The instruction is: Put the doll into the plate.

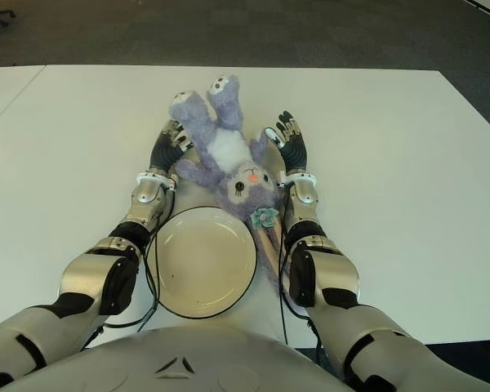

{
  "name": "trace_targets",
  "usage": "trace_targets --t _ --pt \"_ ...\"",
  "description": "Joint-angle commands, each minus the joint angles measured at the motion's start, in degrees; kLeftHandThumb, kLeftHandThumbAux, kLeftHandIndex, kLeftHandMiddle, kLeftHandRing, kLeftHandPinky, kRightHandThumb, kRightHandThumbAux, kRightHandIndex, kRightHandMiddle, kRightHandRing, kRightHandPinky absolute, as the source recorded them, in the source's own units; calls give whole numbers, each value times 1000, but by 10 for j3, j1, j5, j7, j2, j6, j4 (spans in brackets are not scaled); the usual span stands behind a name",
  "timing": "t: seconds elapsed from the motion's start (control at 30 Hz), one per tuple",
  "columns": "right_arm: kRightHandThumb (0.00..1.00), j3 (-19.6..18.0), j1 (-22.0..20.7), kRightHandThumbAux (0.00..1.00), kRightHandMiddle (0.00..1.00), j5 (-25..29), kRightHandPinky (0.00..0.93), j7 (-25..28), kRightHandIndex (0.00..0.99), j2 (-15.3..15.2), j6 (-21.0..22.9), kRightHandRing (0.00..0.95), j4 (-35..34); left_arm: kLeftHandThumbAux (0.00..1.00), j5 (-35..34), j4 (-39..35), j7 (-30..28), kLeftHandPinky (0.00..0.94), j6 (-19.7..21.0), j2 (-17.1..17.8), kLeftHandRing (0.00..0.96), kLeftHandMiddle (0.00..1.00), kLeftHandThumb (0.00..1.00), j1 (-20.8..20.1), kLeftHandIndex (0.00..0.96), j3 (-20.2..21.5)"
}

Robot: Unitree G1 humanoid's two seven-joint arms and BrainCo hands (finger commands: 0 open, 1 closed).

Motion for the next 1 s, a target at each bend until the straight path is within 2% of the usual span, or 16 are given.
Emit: trace_targets --t 0.03,0.17,0.4,0.47,0.57,0.7,0.83,1.0 --pt "24 20 67 608 36 -9 3 -3 28 20 75 20 31 622 -11 32 -117 1 76 13 1 1 57 6 0 -14" --pt "19 35 66 632 16 -20 0 -18 9 14 89 2 29 546 -8 22 -163 0 88 22 0 0 4 5 0 -26" --pt "8 58 65 675 7 -37 11 -47 4 11 100 0 23 497 -4 16 -200 0 112 32 0 0 0 0 0 -44" --pt "14 71 57 689 9 -48 24 -73 5 22 113 3 2 490 4 12 -213 0 123 37 0 0 0 -6 0 -57" --pt "73 86 53 731 27 -58 78 -101 19 33 133 25 -31 479 11 9 -221 0 135 42 0 0 0 -12 0 -70" --pt "111 96 57 747 39 -63 97 -116 32 31 150 39 -50 478 10 8 -224 0 144 47 0 0 0 -19 0 -80" --pt "147 108 58 758 48 -73 110 -130 43 25 164 50 -67 479 12 9 -222 0 158 50 0 0 0 -28 0 -89" --pt "249 126 42 754 71 -100 161 -168 66 8 186 89 -78 501 16 10 -215 4 180 54 0 0 0 -41 0 -99"
